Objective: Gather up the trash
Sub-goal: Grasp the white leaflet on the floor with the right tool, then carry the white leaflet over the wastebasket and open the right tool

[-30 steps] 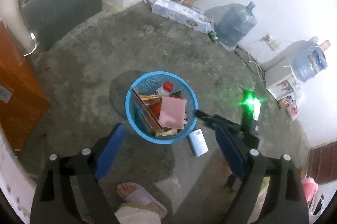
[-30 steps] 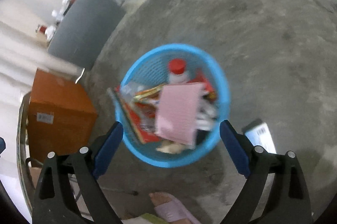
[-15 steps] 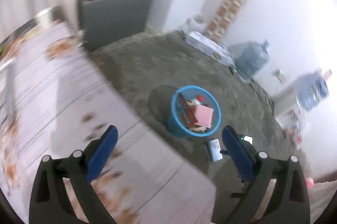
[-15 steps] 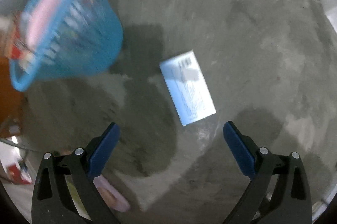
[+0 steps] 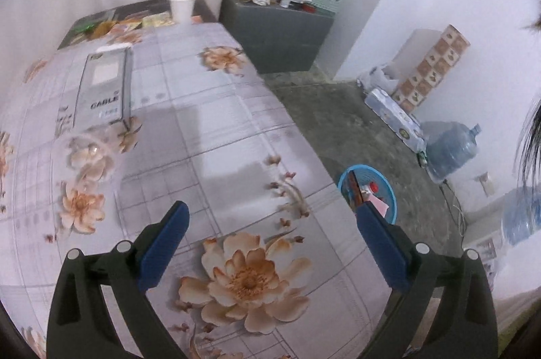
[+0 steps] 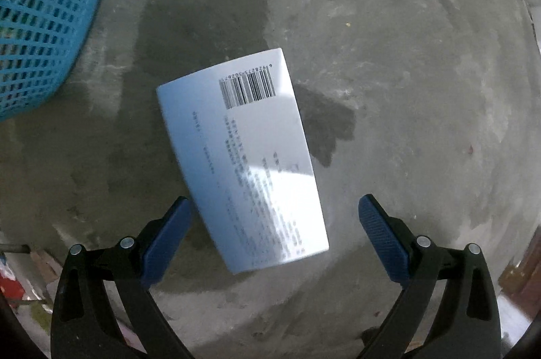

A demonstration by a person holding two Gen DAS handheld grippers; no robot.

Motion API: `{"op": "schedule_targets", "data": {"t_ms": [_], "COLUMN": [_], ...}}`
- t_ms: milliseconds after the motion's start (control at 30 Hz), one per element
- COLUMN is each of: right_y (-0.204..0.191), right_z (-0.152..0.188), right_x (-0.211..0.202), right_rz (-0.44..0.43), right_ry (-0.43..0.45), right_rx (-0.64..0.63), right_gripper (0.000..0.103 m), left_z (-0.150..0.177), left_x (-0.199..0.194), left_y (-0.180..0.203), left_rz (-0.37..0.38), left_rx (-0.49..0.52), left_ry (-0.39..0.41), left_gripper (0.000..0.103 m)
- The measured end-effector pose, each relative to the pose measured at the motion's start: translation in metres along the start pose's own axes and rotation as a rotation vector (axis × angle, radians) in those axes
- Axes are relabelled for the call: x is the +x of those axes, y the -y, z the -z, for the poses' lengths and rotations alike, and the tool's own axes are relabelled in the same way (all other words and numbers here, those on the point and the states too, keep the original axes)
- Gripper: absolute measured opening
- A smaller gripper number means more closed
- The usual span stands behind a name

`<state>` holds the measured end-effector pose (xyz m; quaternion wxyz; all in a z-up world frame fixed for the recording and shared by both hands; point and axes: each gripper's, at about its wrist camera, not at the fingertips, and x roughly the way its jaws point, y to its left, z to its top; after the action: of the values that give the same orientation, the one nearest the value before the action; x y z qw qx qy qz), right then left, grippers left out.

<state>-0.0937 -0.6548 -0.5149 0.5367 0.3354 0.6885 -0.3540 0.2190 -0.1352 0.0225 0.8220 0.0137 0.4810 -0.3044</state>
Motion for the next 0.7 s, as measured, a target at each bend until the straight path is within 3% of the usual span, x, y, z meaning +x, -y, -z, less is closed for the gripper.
{"op": "schedule_targets", "data": {"t_ms": [167, 200, 267, 467, 600, 700], "right_y": [-0.003, -0.003, -0.002, 0.002, 0.025, 0.025], "right_z": [-0.009, -0.010, -0.010, 0.010, 0.038, 0.070], "right_x": [0.011, 0.012, 0.015, 0.003, -0.056, -0.148], "right_rz": [-0.005, -0.010, -0.022, -0.069, -0.165, -0.257], "right_ry": [-0.003, -0.006, -0.002, 0.033, 0.168, 0.380], "right_rx": [-0.008, -0.007, -0.008, 0.022, 0.139, 0.143], "right_gripper": [0.093, 0.090, 0.072, 0.071, 0.071, 0.071], "left_z": [0.005, 0.006, 0.005, 0.002, 0.003, 0.004], "left_x": [0.005, 0.005, 0.005, 0.006, 0.004, 0.003], "left_y": [-0.001, -0.001, 0.000, -0.001, -0.001, -0.003], "left_rz": [-0.024, -0.029, -0.034, -0.018, -0.015, 0.001], "left_rx": [-0.011, -0.010, -0.008, -0.015, 0.001, -0.011], "left_ry": [-0.020, -0.023, -0.020, -0.007, 0.004, 0.009], "left_gripper": [0.097, 0.097, 0.097, 0.097, 0.097, 0.097]}}
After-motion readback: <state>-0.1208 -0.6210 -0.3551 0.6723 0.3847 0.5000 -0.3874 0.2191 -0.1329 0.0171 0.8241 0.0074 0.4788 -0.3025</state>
